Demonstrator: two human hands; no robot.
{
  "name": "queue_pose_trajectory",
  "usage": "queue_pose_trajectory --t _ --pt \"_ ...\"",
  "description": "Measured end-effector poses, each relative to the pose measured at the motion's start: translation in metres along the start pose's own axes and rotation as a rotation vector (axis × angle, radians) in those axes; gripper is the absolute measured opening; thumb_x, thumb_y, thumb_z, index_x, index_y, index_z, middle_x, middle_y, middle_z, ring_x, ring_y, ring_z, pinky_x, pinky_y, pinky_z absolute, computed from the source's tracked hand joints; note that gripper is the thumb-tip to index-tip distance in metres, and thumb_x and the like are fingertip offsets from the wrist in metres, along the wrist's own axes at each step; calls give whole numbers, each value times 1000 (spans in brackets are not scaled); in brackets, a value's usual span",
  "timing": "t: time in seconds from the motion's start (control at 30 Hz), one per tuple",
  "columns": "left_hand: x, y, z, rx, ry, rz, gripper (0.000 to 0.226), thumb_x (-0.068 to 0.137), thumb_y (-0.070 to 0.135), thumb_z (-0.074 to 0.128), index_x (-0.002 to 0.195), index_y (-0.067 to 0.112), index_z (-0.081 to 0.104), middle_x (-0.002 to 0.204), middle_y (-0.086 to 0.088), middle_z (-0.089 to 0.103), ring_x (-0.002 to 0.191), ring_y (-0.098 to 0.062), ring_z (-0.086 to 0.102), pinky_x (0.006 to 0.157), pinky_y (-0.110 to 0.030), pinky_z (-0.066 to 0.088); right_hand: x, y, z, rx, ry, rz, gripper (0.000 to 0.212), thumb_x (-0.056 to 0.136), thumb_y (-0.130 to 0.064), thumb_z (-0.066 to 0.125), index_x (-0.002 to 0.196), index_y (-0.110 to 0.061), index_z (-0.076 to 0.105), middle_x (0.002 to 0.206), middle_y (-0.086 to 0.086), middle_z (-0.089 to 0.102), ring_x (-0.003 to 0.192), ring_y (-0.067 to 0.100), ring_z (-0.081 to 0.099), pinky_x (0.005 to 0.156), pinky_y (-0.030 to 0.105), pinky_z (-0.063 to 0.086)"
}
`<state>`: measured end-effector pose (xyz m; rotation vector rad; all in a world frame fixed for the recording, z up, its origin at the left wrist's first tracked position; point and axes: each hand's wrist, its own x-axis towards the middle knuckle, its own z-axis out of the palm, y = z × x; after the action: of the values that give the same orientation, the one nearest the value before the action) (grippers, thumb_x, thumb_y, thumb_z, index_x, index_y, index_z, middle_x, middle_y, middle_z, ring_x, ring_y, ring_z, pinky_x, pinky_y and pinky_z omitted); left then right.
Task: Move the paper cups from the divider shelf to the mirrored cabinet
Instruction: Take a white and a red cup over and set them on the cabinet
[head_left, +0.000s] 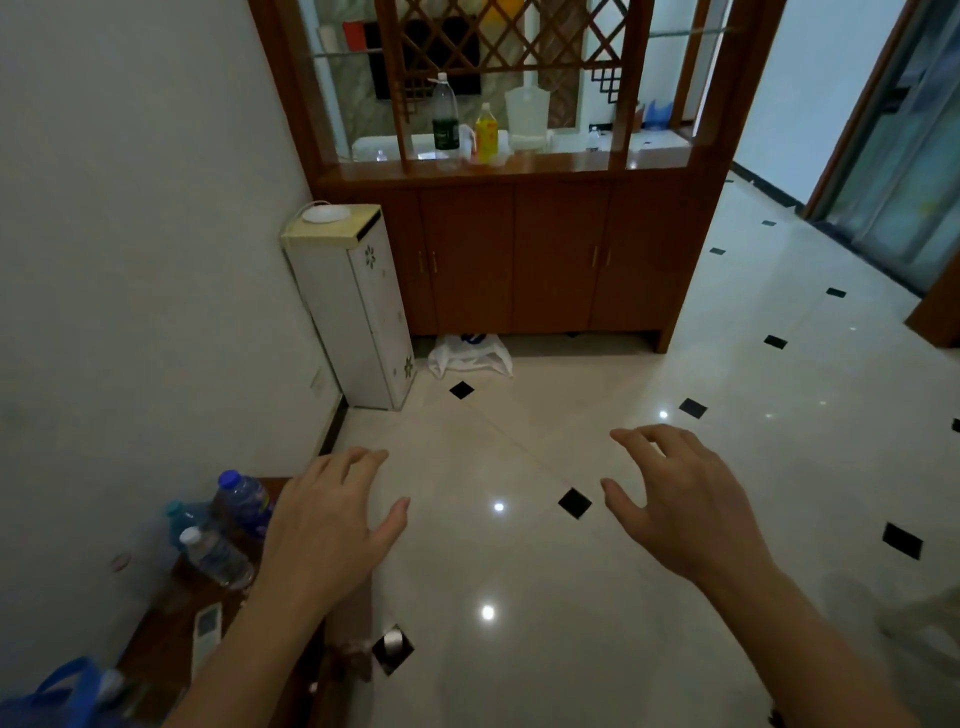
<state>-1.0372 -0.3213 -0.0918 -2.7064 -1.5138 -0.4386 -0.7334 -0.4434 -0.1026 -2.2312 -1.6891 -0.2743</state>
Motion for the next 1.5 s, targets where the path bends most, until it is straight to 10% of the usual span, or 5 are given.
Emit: queue_pose_trajectory --t 1.5 --pt "765 -168 180 55 41 -101 63 82 55 43 125 12 59 113 -10 63 98 -29 59 74 -45 52 783 88 300 -1 -39 -101 51 82 -51 56 126 -24 54 113 2 61 103 19 57 76 34 49"
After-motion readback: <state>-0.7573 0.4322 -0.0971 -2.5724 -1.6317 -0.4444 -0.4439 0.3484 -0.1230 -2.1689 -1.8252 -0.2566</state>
